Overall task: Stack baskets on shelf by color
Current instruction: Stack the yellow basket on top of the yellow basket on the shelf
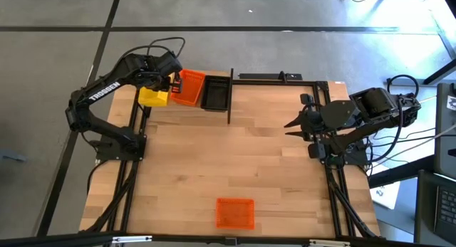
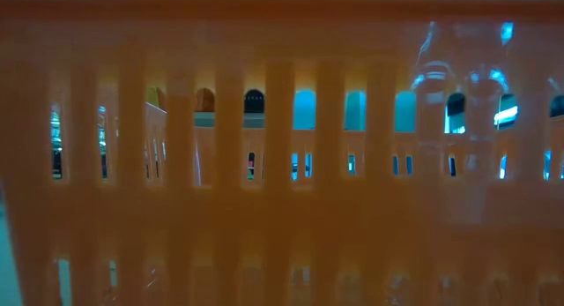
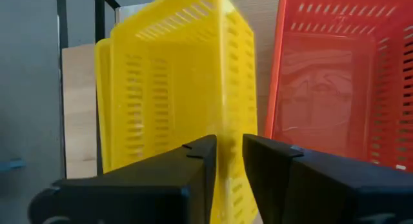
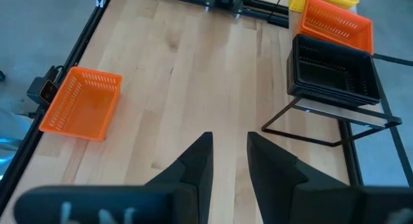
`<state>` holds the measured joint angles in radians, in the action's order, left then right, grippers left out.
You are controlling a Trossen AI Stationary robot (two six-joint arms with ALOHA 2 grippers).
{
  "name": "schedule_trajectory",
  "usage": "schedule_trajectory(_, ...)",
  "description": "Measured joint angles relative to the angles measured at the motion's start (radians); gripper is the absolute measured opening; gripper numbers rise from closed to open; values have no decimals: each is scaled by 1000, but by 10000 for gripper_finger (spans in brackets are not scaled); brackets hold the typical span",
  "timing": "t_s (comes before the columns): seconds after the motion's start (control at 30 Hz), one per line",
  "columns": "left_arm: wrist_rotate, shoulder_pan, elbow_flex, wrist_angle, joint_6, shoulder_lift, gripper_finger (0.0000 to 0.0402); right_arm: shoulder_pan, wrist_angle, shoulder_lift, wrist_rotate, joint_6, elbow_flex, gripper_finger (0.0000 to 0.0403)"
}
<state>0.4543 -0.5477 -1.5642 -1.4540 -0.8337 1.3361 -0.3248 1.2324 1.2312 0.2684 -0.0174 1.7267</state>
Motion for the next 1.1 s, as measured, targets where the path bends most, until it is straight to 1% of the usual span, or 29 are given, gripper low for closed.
schedule_trajectory(0.1,0,0,0,0,0,0,79,0,0,0,0,-1,0,92)
schedule_trajectory(0.23,-30,0,0,-2,12,0,82,0,0,0,0,-3,0,92)
schedule_trajectory(0.33,-46,0,0,-3,14,0,69,0,0,0,1,-3,0,92)
schedule_trajectory(0.5,-47,0,0,-4,14,0,12,0,0,0,2,-4,0,92)
schedule_trajectory(0.53,-46,0,0,-4,14,0,8,0,0,0,2,-4,0,92)
schedule_trajectory(0.67,-45,0,-6,-5,14,0,4,0,0,0,3,-6,0,92)
schedule_trajectory(0.87,-11,0,-64,-38,2,-3,2,0,0,0,3,-13,0,92)
schedule_trajectory(1.03,-11,0,-68,-72,-41,-2,1,0,0,0,6,-31,0,92)
schedule_trajectory(1.1,-6,0,-68,-95,-47,-1,1,0,0,0,23,-30,0,92)
